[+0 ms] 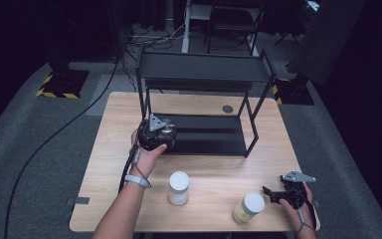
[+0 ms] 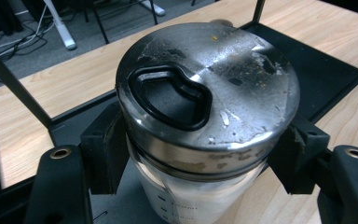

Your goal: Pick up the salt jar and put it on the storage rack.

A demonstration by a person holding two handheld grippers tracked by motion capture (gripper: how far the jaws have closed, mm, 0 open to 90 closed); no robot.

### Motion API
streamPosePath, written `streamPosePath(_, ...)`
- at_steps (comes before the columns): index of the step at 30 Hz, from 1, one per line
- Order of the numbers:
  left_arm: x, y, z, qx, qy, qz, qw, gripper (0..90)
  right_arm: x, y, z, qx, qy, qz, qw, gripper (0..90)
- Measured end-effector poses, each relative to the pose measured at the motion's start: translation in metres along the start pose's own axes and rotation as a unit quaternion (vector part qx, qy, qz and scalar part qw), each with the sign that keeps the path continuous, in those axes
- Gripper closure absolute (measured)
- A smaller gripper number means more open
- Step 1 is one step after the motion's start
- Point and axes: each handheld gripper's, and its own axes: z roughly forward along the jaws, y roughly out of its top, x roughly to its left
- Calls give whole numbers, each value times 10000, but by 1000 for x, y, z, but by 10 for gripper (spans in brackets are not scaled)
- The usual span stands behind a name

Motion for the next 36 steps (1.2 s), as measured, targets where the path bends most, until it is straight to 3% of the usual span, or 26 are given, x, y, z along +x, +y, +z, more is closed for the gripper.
streamPosePath(18,8,-9,27,177,-55,-111,9998,296,1,0,0,0,19,-18,10000,73)
streamPosePath(27,11,-13,32,231,-89,-228,9994,296,0,0,0,0,21,-20,10000,73)
streamPosePath(36,10,-12,35,332,-55,-174,9993,295,1,0,0,0,19,-20,10000,73)
